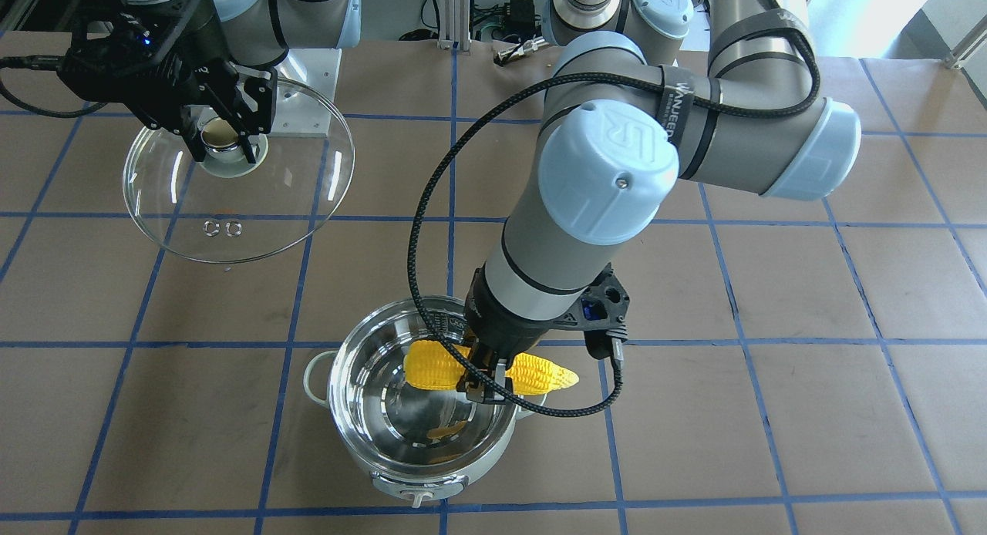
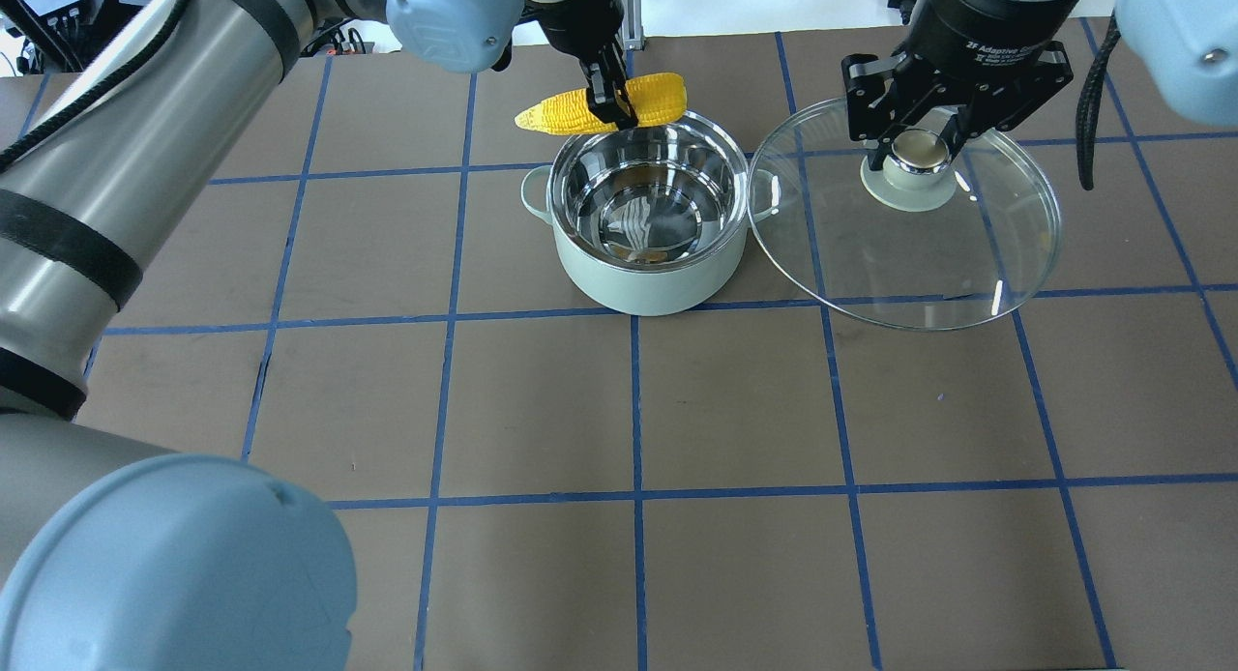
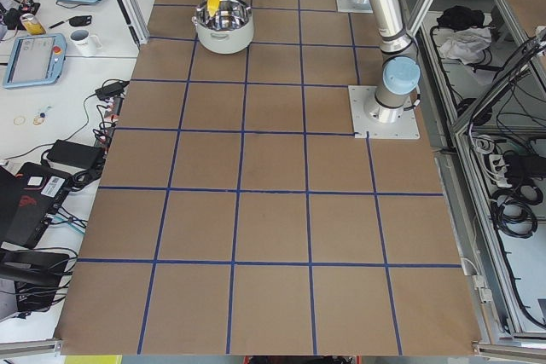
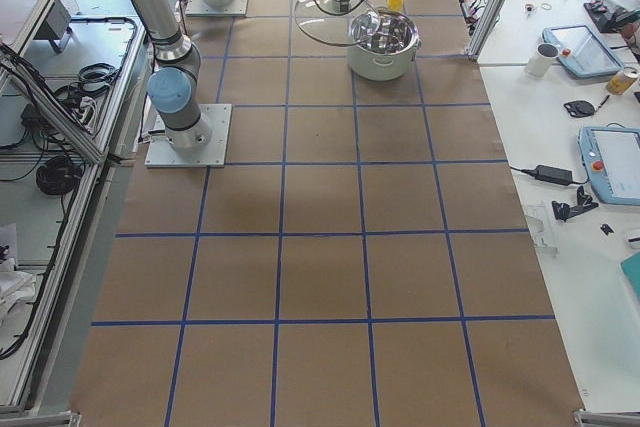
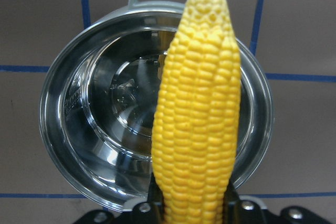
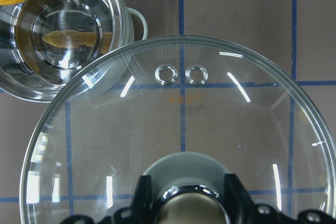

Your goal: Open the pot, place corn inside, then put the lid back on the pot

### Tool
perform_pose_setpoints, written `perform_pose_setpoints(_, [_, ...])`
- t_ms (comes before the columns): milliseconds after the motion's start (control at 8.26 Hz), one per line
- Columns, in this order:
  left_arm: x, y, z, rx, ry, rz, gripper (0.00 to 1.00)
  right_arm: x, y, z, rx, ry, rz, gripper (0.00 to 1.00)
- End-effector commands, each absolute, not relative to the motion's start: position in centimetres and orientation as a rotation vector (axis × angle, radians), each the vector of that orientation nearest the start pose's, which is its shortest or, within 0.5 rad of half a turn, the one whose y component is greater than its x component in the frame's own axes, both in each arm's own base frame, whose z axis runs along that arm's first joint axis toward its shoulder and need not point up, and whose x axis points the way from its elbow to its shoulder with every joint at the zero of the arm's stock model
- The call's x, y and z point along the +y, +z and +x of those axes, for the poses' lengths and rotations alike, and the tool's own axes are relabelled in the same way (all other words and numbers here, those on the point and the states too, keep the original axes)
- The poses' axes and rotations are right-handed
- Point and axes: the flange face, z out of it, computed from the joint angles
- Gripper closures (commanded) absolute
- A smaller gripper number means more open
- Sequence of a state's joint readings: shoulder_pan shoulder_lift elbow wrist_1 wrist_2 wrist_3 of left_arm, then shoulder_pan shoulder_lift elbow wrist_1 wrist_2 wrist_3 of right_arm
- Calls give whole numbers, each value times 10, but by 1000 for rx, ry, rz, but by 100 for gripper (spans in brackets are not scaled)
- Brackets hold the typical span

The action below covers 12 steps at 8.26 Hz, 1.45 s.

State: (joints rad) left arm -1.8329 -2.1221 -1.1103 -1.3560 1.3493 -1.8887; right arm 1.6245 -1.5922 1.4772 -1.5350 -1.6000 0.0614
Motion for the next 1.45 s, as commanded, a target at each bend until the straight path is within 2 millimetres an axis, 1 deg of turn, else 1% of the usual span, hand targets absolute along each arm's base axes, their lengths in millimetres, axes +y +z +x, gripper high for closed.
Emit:
perform_pose_setpoints(0, [-661,388,-360,2265,243,-2481,100,-480,541,156,3163,-131,12,69])
perform_pose_setpoints(121, [-664,379,-361,2233,251,-2504,100,-480,541,156,3164,-129,12,69])
perform_pose_setpoints(242, [-669,365,-362,2211,258,-2506,100,-480,541,156,3164,-129,12,69])
perform_pose_setpoints(363, [-671,356,-363,2208,263,-2497,100,-480,541,156,3165,-129,12,69])
perform_pose_setpoints(484, [-670,359,-363,2207,264,-2502,100,-480,541,156,3165,-131,9,71])
perform_pose_setpoints(605, [-670,357,-363,2204,266,-2501,100,-480,541,156,3163,-131,9,71])
perform_pose_setpoints(726, [-671,349,-362,2209,271,-2483,100,-480,541,156,3165,-129,9,71])
perform_pose_setpoints(847, [-670,349,-365,2202,328,-2498,100,-480,541,156,3163,-131,9,71])
perform_pose_setpoints(968, [-671,347,-366,2218,345,-2487,100,-480,541,156,3165,-131,9,71])
perform_pose_setpoints(1210, [-671,339,-367,2192,365,-2493,100,-480,541,156,3165,-134,7,72])
perform_pose_setpoints(1331, [-668,330,-368,2182,416,-2483,100,-480,541,156,3165,-134,7,72])
